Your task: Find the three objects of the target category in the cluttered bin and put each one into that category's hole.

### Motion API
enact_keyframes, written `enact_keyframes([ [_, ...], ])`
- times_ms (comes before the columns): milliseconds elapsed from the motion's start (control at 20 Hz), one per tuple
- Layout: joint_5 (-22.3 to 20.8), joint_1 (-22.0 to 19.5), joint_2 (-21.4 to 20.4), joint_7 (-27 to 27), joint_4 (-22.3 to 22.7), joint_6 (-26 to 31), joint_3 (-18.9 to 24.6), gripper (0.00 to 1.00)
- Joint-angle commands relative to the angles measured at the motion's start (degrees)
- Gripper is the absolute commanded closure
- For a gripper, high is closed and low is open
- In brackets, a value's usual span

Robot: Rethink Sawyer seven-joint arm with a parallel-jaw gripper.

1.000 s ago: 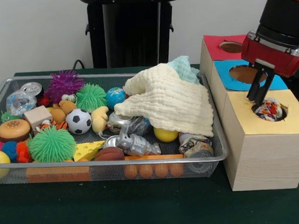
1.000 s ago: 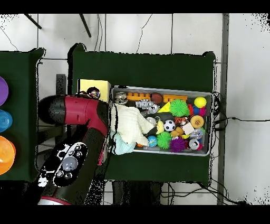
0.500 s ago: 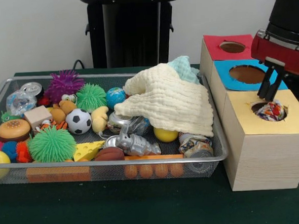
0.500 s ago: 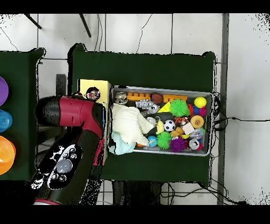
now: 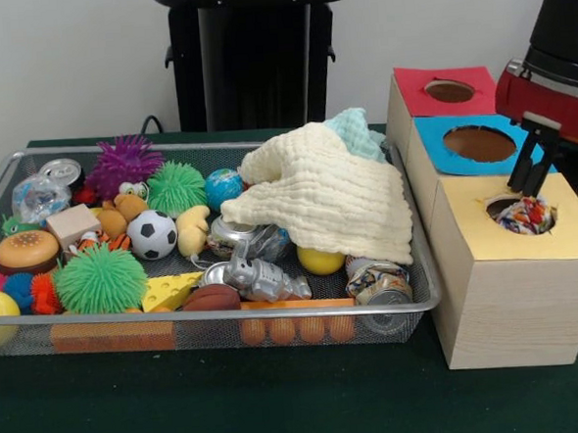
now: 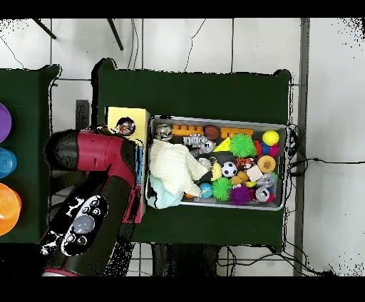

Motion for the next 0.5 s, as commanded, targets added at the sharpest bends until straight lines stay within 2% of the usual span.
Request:
enact_keyframes([
  [50, 2.4, -1.3, 6.4, 13.0, 1.6, -5.7, 7.9, 1.0],
  [500, 2.2, -1.1, 8.1, 12.9, 0.2, -6.7, 7.3, 1.0],
])
